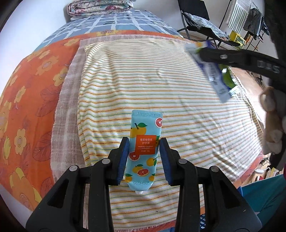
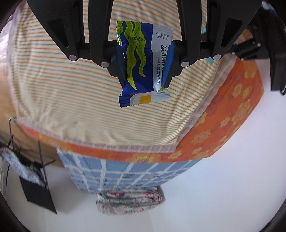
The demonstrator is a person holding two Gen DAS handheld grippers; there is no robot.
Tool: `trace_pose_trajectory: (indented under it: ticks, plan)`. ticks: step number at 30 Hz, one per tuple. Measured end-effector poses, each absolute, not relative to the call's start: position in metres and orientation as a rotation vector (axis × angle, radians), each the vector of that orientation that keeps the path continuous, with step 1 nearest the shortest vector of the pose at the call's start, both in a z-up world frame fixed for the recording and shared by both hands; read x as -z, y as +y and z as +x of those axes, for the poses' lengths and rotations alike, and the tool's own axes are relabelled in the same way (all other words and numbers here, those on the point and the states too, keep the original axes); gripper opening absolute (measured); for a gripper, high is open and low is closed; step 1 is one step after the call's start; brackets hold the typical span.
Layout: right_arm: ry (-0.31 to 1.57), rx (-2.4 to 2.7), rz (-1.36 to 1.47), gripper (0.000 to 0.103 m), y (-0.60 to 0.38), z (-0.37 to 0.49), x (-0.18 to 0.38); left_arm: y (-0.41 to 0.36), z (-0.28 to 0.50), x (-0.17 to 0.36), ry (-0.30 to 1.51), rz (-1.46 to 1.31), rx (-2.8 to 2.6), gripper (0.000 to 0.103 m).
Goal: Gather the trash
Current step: 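Grasp the blue snack packet with the right tool while the left tool grasps the grapefruit-print tube, then carry the snack packet and grapefruit tube down to the blue basket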
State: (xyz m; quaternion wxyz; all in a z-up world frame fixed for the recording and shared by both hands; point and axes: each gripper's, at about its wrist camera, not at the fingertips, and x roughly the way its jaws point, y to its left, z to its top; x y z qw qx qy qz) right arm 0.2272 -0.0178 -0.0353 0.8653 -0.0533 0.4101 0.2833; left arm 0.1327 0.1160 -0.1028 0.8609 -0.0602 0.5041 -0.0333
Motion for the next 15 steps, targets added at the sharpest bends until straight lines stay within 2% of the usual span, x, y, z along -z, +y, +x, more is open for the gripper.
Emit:
trace_pose_trajectory:
  ticks: [4,5,6,7,12,15]
  plan:
    - [0.835,-0.576,-0.095,0.037,-0.042,0.220,0.021,0.112,0.134,0.100,1.053,-0.131,0.071,0.035]
    - [0.826,-0.574,-0.094,0.037,-0.048,0.218,0.018,0.111,0.134,0.095,1.039,-0.130,0.072,0.030]
    - [0.818,-0.572,-0.094,0.037,-0.053,0.215,0.014,0.109,0.133,0.091,1.029,-0.128,0.077,0.017]
    - [0.809,-0.570,-0.091,0.037,-0.059,0.213,0.009,0.107,0.134,0.088,1.024,-0.125,0.078,0.008]
    - [0.793,-0.569,-0.077,0.037,-0.079,0.202,-0.002,0.099,0.140,0.077,0.984,-0.113,0.087,0.007]
    - [0.798,-0.570,-0.078,0.037,-0.087,0.197,-0.004,0.105,0.151,0.084,1.035,-0.197,0.089,0.007]
